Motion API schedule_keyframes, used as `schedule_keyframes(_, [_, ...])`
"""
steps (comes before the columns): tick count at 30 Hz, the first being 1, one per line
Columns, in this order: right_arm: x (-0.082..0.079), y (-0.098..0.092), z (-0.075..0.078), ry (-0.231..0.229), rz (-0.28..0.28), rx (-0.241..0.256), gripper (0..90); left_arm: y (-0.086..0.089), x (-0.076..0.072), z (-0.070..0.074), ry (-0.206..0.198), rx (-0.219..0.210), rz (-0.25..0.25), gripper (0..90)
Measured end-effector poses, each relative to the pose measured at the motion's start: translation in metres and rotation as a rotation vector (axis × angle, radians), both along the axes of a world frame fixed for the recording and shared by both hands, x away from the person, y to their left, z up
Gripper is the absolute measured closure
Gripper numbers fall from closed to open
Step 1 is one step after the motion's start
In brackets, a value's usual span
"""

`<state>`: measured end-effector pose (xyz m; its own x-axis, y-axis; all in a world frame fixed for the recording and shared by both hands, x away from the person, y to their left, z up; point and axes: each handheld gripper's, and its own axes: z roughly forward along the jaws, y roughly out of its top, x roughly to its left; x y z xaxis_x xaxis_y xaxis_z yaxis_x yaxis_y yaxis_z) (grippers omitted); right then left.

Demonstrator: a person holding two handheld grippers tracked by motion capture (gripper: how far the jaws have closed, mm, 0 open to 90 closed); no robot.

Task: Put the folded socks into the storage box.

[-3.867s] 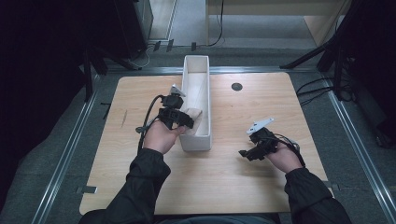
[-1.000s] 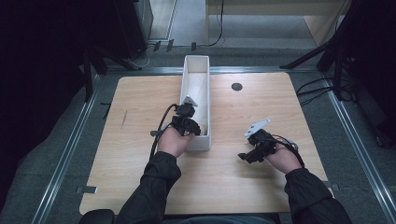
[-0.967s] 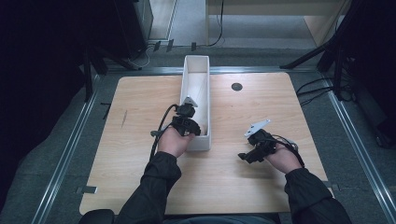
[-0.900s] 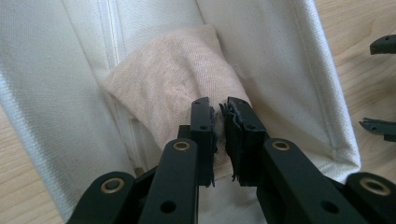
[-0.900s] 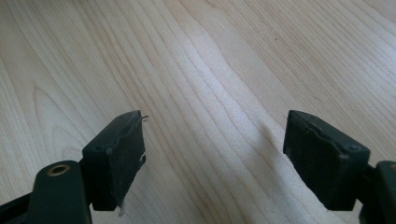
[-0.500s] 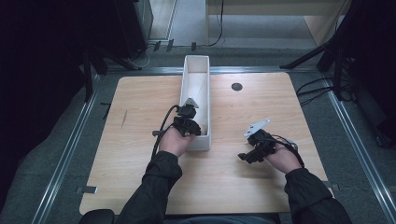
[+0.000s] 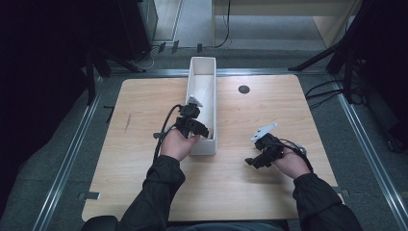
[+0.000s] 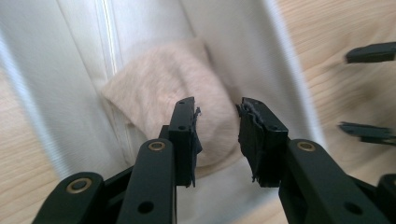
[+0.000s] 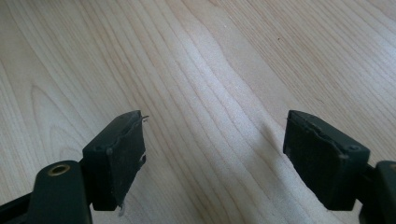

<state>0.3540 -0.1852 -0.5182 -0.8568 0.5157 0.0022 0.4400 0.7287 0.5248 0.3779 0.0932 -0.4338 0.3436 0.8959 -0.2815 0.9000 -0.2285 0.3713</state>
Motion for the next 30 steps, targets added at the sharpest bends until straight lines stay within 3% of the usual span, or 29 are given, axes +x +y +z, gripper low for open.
schedule_keyframes(9, [-0.001, -0.002, 0.000, 0.003, -0.008, 0.002, 20.7, 0.015, -0.002, 0.020, -0.015, -0.016, 0.000, 62.4])
schedule_keyframes(13, [-0.001, -0.003, 0.000, 0.005, -0.012, 0.003, 20.7, 0.026, -0.004, 0.023, -0.016, -0.037, 0.008, 61.5])
schedule_keyframes(26, [-0.001, -0.002, 0.000, 0.007, -0.009, 0.024, 20.7, 0.061, -0.018, 0.029, -0.038, -0.037, 0.017, 55.4])
schedule_keyframes(30, [-0.001, -0.003, 0.000, 0.007, -0.015, 0.030, 20.7, 0.075, -0.021, 0.028, -0.047, -0.044, 0.053, 51.3])
